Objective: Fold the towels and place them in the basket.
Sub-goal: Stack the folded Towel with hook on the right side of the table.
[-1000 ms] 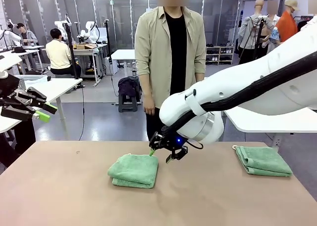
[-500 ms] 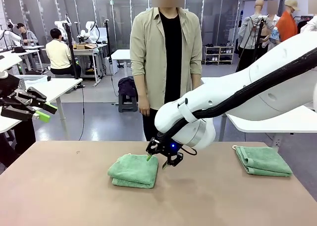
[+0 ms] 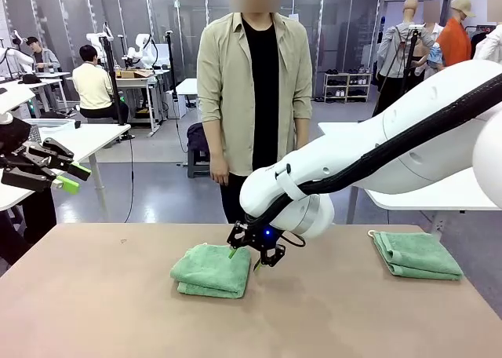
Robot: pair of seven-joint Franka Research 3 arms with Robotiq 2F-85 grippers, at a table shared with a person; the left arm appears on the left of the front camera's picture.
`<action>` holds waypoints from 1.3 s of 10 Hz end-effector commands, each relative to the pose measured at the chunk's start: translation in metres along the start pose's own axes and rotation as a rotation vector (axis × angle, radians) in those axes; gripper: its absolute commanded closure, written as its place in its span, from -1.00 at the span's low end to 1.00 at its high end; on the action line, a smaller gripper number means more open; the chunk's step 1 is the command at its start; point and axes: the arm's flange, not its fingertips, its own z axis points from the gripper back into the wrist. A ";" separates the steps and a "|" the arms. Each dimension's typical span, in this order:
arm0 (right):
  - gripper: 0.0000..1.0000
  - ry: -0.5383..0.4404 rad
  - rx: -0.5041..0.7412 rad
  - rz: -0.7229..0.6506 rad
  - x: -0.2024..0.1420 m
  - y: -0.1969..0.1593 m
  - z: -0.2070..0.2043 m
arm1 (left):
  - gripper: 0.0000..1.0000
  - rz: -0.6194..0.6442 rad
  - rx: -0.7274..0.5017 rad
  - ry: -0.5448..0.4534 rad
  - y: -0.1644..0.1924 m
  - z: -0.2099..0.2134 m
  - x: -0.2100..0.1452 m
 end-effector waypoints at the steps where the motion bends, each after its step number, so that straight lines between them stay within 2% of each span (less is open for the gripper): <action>1: -0.54 -0.001 -0.023 -0.012 0.004 0.007 -0.005 | 0.00 -0.007 0.007 -0.013 0.000 0.000 0.001; 2: -0.54 -0.003 -0.027 -0.001 0.004 0.006 -0.007 | 0.00 -0.007 0.007 -0.013 0.000 0.000 0.001; 3: -0.16 -0.003 -0.029 0.005 0.004 0.006 -0.009 | 0.00 -0.007 0.007 -0.013 0.000 0.000 0.001; 4: -0.15 -0.004 -0.033 0.010 0.005 0.006 -0.009 | 0.00 -0.007 0.007 -0.013 0.000 0.000 0.001; 5: 0.23 -0.008 -0.034 0.011 0.004 0.006 -0.009 | 0.00 -0.007 0.007 -0.013 0.000 0.000 0.001; 6: -0.07 -0.014 -0.034 0.011 0.003 0.005 -0.008 | 0.00 -0.007 0.007 -0.013 0.000 0.000 0.001; 7: 0.62 -0.014 -0.034 0.011 0.003 0.004 -0.007 | 0.00 -0.007 0.007 -0.013 0.000 0.000 0.001; 8: 0.32 -0.014 -0.036 0.008 0.002 0.004 -0.007 | 0.00 -0.007 0.007 -0.013 0.000 0.000 0.001; 9: 0.31 -0.013 -0.047 0.000 0.003 0.003 -0.006 | 0.00 -0.007 0.007 -0.013 0.000 0.000 0.001; 10: 0.71 -0.007 -0.049 0.004 0.003 0.003 -0.005 | 0.00 -0.007 0.007 -0.013 0.000 0.000 0.001; 11: 0.48 -0.003 -0.049 0.009 0.003 0.003 -0.005 | 0.00 -0.007 0.007 -0.013 0.000 0.000 0.001; 12: 1.00 0.000 -0.050 0.010 0.004 0.003 -0.004 | 0.00 -0.007 0.007 -0.013 0.000 0.000 0.001; 13: 0.88 -0.001 -0.057 0.002 0.004 0.003 -0.004 | 0.00 -0.007 0.007 -0.013 0.000 0.000 0.001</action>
